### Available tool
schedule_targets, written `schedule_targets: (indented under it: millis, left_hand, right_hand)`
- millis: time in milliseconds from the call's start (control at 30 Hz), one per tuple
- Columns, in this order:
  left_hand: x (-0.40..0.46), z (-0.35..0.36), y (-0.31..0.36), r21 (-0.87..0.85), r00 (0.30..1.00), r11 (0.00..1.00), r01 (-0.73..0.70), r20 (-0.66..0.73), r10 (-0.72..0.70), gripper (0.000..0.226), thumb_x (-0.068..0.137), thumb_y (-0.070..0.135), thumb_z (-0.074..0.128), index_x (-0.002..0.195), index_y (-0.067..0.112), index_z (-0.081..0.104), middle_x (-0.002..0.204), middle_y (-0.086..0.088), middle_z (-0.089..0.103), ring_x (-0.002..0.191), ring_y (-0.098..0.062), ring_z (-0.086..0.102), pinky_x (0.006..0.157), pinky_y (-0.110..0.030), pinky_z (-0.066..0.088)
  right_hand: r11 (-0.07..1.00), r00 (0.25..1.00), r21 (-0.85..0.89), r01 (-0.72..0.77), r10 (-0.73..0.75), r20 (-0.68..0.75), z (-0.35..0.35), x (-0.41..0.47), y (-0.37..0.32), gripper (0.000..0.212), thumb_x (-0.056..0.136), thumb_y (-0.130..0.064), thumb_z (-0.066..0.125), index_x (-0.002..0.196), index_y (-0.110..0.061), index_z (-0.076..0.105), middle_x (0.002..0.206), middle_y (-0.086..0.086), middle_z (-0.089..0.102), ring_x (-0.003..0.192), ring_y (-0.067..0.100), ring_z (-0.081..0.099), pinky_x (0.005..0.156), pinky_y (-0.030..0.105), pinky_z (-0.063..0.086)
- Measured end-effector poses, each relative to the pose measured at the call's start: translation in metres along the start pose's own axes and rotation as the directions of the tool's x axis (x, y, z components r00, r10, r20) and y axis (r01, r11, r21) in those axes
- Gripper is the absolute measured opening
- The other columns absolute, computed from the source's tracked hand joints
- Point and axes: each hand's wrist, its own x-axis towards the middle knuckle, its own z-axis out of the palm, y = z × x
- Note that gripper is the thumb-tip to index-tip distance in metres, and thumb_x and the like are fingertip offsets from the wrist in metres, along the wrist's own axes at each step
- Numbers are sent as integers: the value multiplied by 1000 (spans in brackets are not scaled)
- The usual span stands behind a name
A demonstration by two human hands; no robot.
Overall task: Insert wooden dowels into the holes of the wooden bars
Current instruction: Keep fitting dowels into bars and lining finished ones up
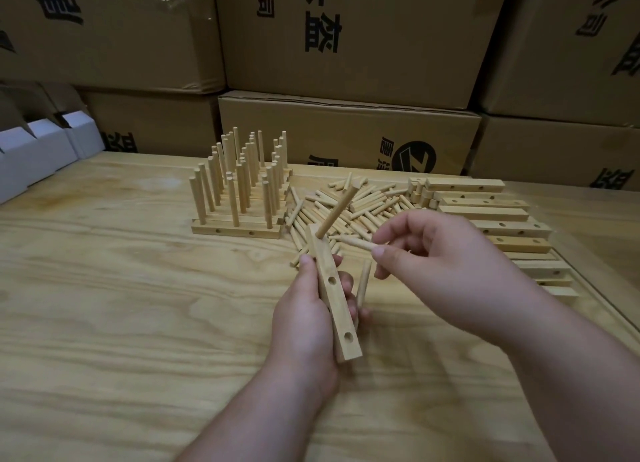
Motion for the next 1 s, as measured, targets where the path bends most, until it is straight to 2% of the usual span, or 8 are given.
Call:
schedule_targets:
  millis: [100,200,300,500,633,800,1000]
  left_hand:
    - [1,0,-1,1,1000,1000,1,-15,-1,45,104,48,43,89,14,69,64,-3,53,44,-14,41,51,-30,47]
    - [0,0,-1,14,1000,1000,13,0,-13,47,103,50,44,93,14,73,64,-2,56,44,-14,43,52,-30,47]
    - [-1,1,-1,0,1000,1000,5,10,-5,53,103,50,43,80,18,78,62,-3,55,44,-14,42,50,-29,48]
    - [-4,2,0,42,1000,999,-4,29,2,59,102,53,42,67,24,79,59,-2,55,45,-14,42,50,-29,48]
    - [-4,3,0,57,998,998,-8,62,5,60,102,54,40,64,25,76,57,-1,53,45,-14,40,50,-29,48]
    - [-4,3,-2,78,998,997,-18,59,13,47,104,52,38,85,17,64,59,-2,52,46,-15,38,53,-31,48]
    - [-5,2,-2,113,999,993,-23,44,18,49,105,52,36,86,15,62,56,-4,49,45,-15,40,54,-30,49]
  right_hand:
    - [998,997,-26,54,-52,63,-6,-6,-9,4,89,-35,71,90,-40,70,78,-10,72,69,10,66,62,34,57]
    - [990,991,-108,95,-83,109,-5,-9,-10,8,88,-36,72,89,-43,70,76,-11,68,57,5,56,52,25,49]
    - [976,989,-189,110,-89,114,-5,-9,-9,5,88,-37,72,87,-42,70,75,-11,65,53,1,50,45,19,41]
    - [971,983,-202,127,-97,153,-5,-10,-8,10,89,-27,71,82,-33,68,67,-22,66,54,-4,59,45,12,42]
    - [965,983,-234,122,-86,160,-5,-10,-9,13,90,-25,71,80,-34,68,65,-27,65,57,-7,61,44,9,40]
    - [968,990,-234,89,-59,129,-6,-9,-8,9,87,-34,75,79,-36,73,67,-26,65,56,-5,58,44,11,41]
    - [964,988,-253,80,-44,146,-6,-10,-7,8,90,-39,72,84,-41,76,68,-25,67,63,-3,61,44,15,42]
